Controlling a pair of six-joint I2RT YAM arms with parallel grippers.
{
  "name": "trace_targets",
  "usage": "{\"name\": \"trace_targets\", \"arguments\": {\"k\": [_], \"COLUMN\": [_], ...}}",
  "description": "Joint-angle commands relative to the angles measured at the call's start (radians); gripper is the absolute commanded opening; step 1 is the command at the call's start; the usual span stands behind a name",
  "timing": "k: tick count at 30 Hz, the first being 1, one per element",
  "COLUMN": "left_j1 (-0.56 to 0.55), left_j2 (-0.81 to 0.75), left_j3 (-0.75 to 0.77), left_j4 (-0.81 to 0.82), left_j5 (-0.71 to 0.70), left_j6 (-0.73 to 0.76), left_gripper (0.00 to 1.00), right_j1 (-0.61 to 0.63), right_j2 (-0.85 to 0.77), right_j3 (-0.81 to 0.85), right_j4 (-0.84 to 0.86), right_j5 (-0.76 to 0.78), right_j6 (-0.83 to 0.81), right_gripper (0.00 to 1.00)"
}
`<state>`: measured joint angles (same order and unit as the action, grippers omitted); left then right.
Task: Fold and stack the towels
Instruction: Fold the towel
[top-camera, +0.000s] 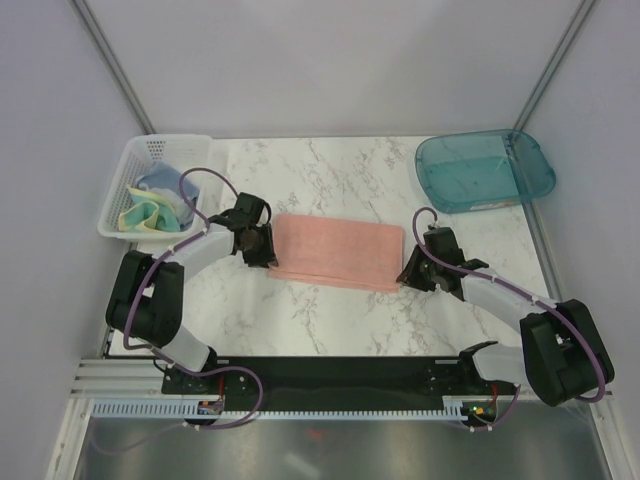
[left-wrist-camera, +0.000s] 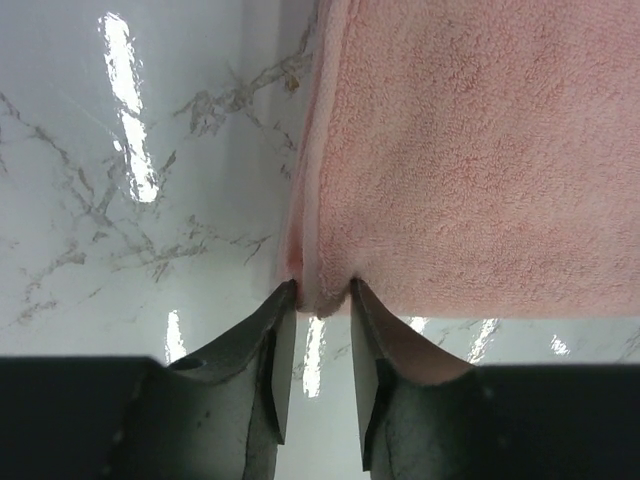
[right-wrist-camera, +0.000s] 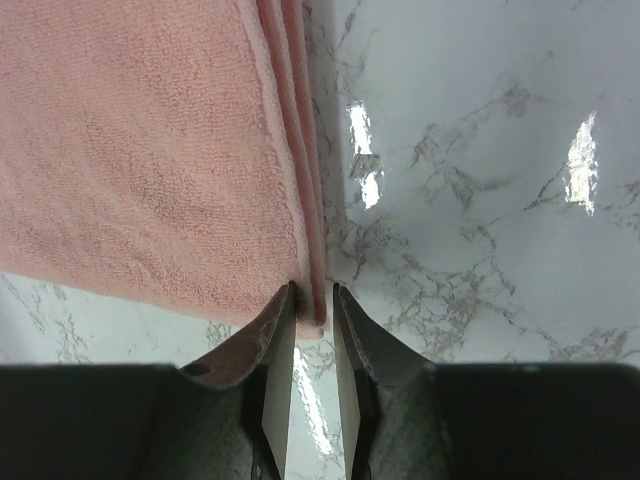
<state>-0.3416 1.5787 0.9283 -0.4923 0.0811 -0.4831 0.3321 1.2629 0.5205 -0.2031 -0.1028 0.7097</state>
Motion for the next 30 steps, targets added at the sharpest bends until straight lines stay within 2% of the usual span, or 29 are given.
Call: {"name": "trace_targets", "arguments": {"k": [1, 5, 6, 9, 15, 19, 26, 30], "left_j1": [0.004, 0.004, 0.004, 0.004, -0.011, -0.017, -0.02, -0.033], "left_j2": [0.007, 0.012, 0.014, -0.002, -0.089, -0.152, -0.114, -0.088], "left_j3": [0.01, 0.014, 0.015, 0.021, 0.101, 0.014, -0.155, -0.2], "left_j4": [0.027, 0.031, 0.031, 0.014, -0.142, -0.157, -0.075, -0.071], "left_j5": [0.011, 0.011, 0.014, 0.028, 0.032, 0.026, -0.02, -0.046], "left_j6": [-0.034, -0.037, -0.035, -0.032, -0.028, -0.043, -0.077, -0.084], "left_gripper": [0.33, 0.1, 0.02, 0.02, 0.02, 0.02, 0.02, 0.02], "right_j1": [0.007, 0.008, 0.008, 0.008, 0.008, 0.008, 0.008, 0.008], "right_j2": [0.004, 0.009, 0.009, 0.007, -0.031, -0.075, -0.106, -0.071], "right_j3": [0.027, 0.029, 0.029, 0.039, 0.147, 0.127, -0.089, -0.129], "right_j4": [0.002, 0.002, 0.002, -0.002, -0.168, -0.203, -0.061, 0.01], "right_j5": [0.015, 0.015, 0.015, 0.011, 0.022, 0.008, -0.005, -0.005], "right_j6": [-0.004, -0.007, -0.007, -0.013, -0.035, -0.032, 0.005, 0.011], "right_gripper": [0.29, 0.26, 0.2, 0.0, 0.0, 0.0, 0.0, 0.0]}}
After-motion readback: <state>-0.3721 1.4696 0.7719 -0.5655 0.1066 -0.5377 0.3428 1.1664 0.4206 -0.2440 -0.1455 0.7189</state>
